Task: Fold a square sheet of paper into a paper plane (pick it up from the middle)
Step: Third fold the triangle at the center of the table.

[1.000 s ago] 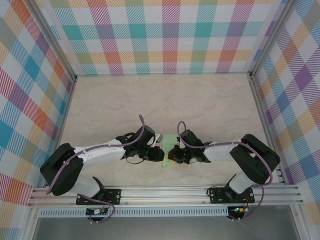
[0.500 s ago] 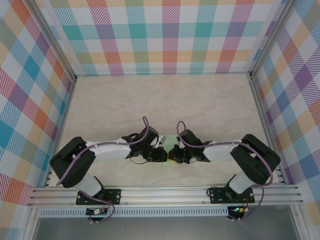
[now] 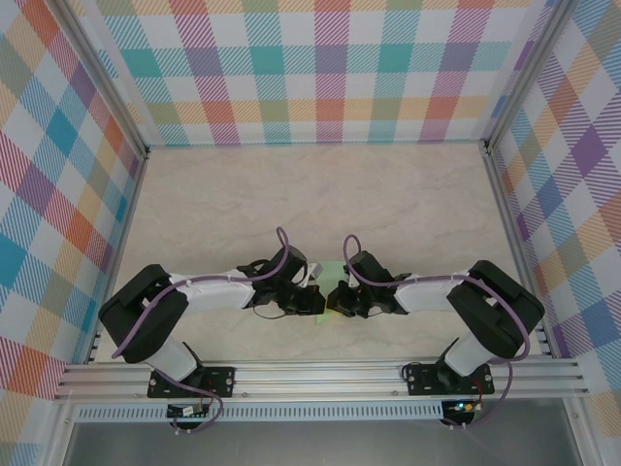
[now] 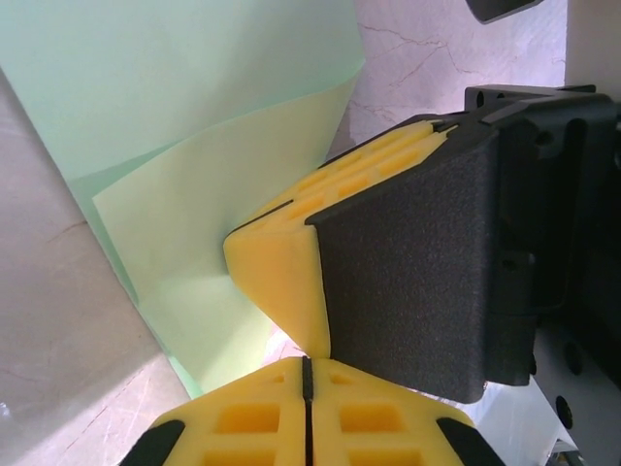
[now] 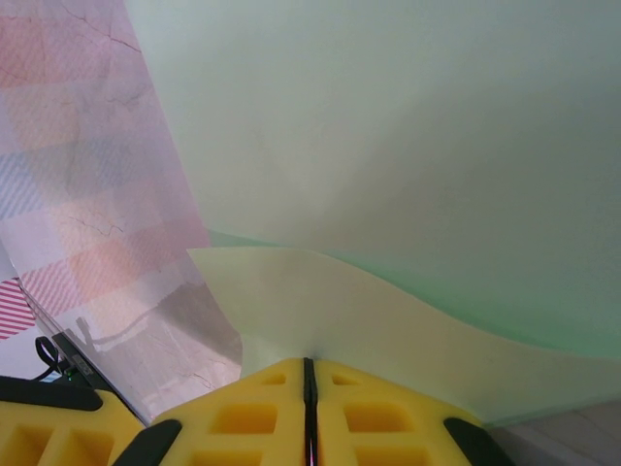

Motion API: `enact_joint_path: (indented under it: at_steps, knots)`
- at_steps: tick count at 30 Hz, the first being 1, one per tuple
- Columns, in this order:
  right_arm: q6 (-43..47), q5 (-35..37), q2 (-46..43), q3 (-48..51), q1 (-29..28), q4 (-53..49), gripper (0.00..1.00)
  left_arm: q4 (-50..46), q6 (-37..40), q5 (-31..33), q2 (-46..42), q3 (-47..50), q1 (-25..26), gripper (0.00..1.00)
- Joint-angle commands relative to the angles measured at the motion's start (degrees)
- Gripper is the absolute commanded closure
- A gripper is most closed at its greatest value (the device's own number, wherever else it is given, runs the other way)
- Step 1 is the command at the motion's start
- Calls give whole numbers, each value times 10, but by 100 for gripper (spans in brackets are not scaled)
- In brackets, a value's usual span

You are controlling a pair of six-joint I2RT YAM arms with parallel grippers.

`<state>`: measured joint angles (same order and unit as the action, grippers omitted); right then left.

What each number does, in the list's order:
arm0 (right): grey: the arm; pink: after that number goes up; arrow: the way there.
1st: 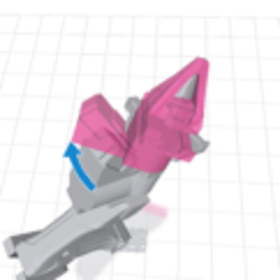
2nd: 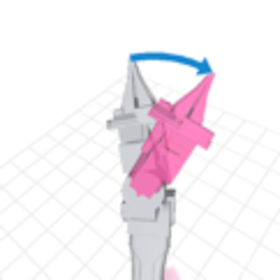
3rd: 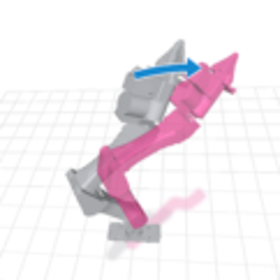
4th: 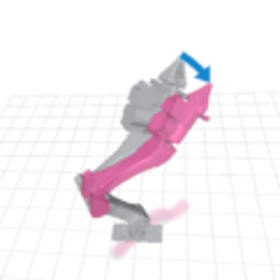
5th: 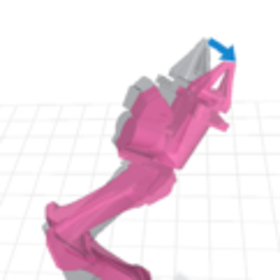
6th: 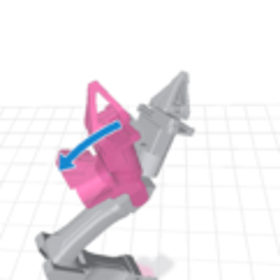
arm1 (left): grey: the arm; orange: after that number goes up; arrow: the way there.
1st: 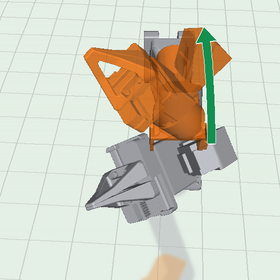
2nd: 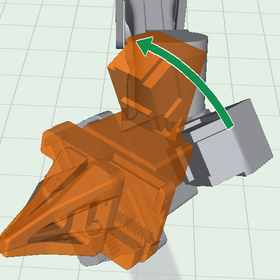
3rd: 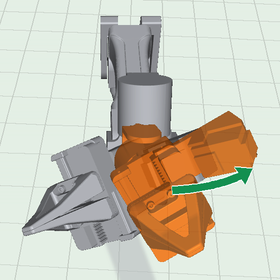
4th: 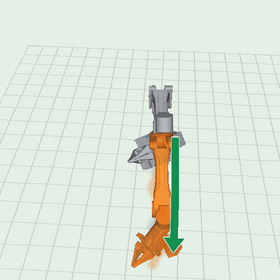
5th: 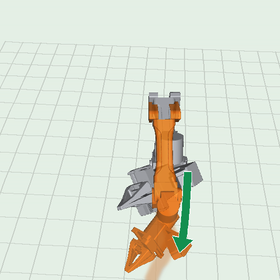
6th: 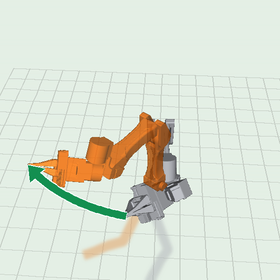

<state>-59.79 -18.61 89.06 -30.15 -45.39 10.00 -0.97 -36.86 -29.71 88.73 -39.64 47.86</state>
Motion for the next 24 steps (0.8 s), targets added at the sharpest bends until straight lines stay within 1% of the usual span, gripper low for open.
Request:
enact_joint_path:
  at_steps: [1, 4, 7, 13, 17, 24]
  knots:
    - [-15, 22, 13, -8, -2, -32, 90, -2, -15, 24, -22, 28, 3, 96]
    - [-16, 23, 13, -8, -2, -32, 90, 4, -24, 30, -41, 39, 3, 98]
    - [-16, 23, 12, -7, -2, -33, 90, 13, -29, 22, -40, 40, 4, 100]
    - [-14, 21, 8, -8, -2, -38, 90, 63, -55, 12, -37, 49, 4, 100]
    - [-14, 22, 8, -9, -3, -39, 90, 51, -46, 14, -17, 36, 3, 100]
    - [-15, 23, 10, -10, -2, -39, 90, 59, -41, -11, 25, 32, 4, 100]
